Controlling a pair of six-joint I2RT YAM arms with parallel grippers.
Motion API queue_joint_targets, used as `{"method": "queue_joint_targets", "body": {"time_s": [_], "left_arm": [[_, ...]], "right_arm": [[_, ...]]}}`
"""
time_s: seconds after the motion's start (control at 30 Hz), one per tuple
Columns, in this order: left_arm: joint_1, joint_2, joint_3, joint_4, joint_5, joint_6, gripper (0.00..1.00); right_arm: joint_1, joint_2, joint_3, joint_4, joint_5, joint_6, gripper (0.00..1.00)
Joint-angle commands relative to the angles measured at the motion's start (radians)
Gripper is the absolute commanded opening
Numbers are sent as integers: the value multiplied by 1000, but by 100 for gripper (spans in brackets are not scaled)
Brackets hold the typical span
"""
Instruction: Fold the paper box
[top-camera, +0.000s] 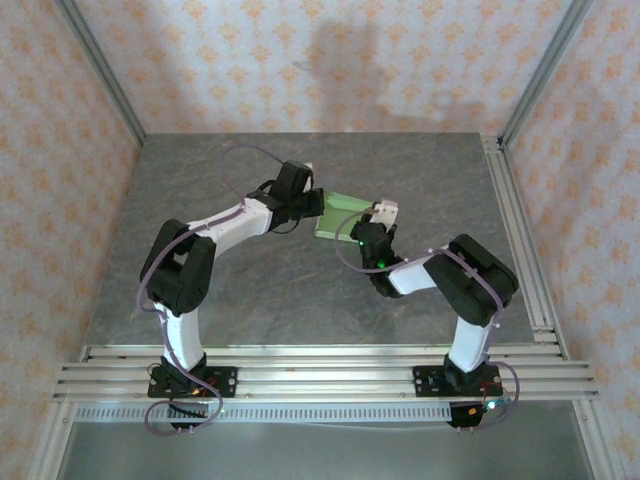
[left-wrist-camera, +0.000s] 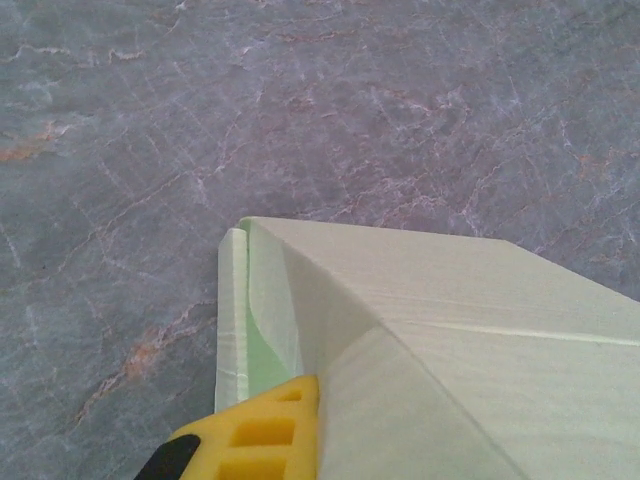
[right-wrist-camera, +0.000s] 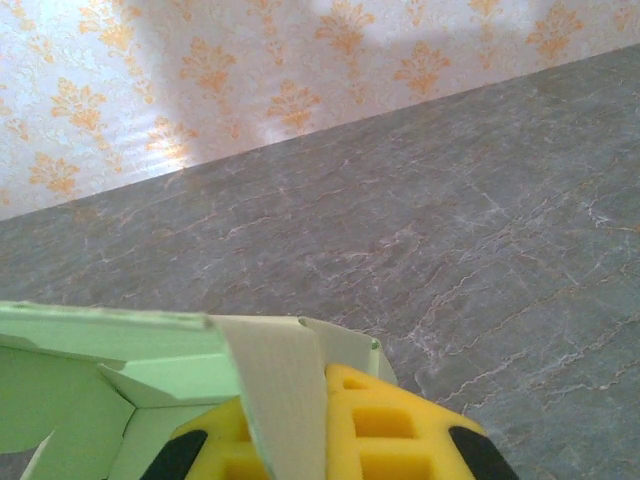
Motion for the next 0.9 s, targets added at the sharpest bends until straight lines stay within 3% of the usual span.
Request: {"method": "queue_joint_targets", "body": {"time_s": [0.0,0.33,0.53,0.63,0.8,0.87], "left_arm": [[-15,-32,-50,30,-14,-29,0],[-26,-40,-127,90,-41,-37,0],[-35,-49,-141,97,-59,-37,0],[-36,-52,-143,87,-73,-37,0],[-36,-44,-130,60,-92,-33,0],[-36,-46,-129,58,-93,-30,0]], "right_arm": [[29,55,-34,49,-4,20,0],[36,138,-86,181,-8,36,0],[44,105,-112,210,-17,10,2],[46,70,-122,205,-28,-5,15],[46,11,-151,213,-53,-19,50],[47,-26,-164,209,-62,-26,60]]}}
